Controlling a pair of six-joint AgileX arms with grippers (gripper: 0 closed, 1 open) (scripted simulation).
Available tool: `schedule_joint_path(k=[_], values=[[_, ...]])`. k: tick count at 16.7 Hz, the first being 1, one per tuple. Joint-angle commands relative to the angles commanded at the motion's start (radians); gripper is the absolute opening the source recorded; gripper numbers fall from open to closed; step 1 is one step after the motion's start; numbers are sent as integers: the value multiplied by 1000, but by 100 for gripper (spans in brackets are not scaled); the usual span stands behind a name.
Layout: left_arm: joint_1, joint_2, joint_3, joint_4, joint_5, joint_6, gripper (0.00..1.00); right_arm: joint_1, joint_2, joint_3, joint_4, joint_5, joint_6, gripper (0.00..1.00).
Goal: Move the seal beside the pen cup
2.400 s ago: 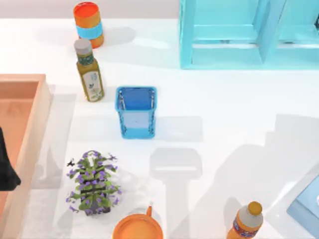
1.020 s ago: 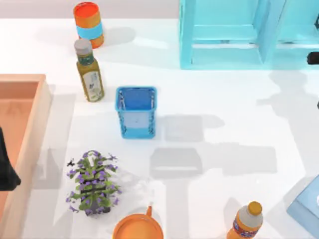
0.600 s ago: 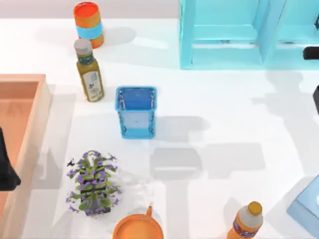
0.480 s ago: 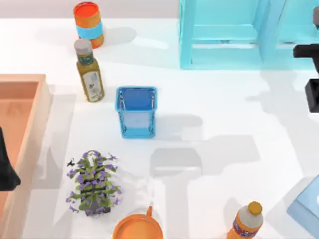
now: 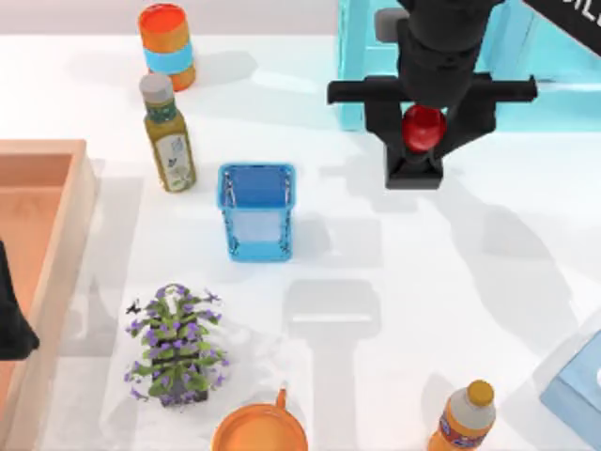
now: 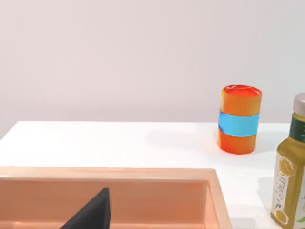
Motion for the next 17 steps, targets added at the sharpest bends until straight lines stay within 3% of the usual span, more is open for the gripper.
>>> schedule_joint_path(k=[4,17], values=[[0,0,0,0,0,0,100,117,113,122,10,20,118,0],[0,0,0,0,0,0,100,121,103,41,82,21,122,0]])
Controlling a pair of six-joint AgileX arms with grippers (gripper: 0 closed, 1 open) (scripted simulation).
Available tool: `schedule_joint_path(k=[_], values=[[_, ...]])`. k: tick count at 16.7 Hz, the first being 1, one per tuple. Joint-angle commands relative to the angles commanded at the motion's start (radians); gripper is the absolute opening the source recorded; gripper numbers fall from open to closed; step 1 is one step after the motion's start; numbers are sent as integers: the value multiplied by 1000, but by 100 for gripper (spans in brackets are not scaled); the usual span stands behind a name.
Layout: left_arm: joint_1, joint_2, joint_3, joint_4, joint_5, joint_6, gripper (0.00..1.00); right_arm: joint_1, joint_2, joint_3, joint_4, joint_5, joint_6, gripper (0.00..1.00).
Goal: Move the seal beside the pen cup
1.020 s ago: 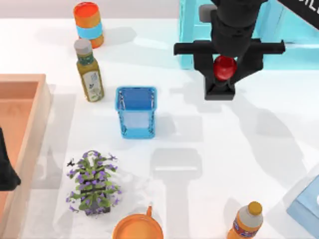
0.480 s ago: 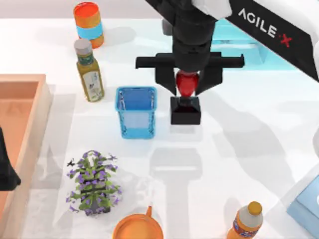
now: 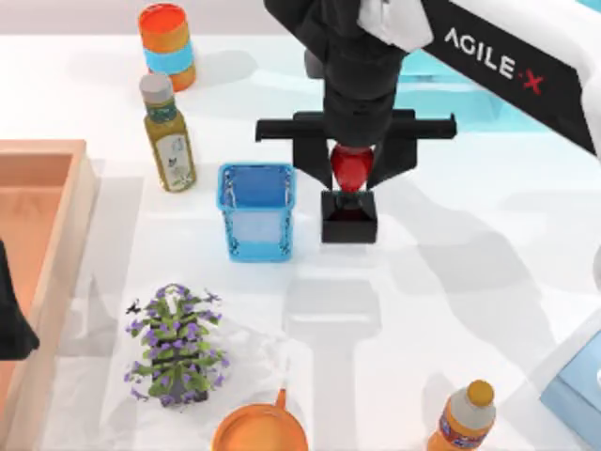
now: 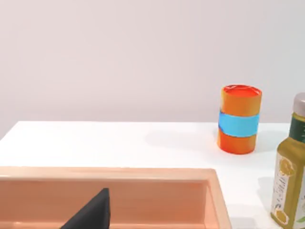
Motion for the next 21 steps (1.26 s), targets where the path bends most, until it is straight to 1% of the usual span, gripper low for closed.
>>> schedule_joint_path(k=[2,15,16,21], values=[[0,0,0,0,0,0,100,0,0,0,0,0,0,0],[0,0,0,0,0,0,100,0,0,0,0,0,0,98],[0,0,0,0,0,0,100,0,0,0,0,0,0,100],[0,0,0,0,0,0,100,0,0,0,0,0,0,100]])
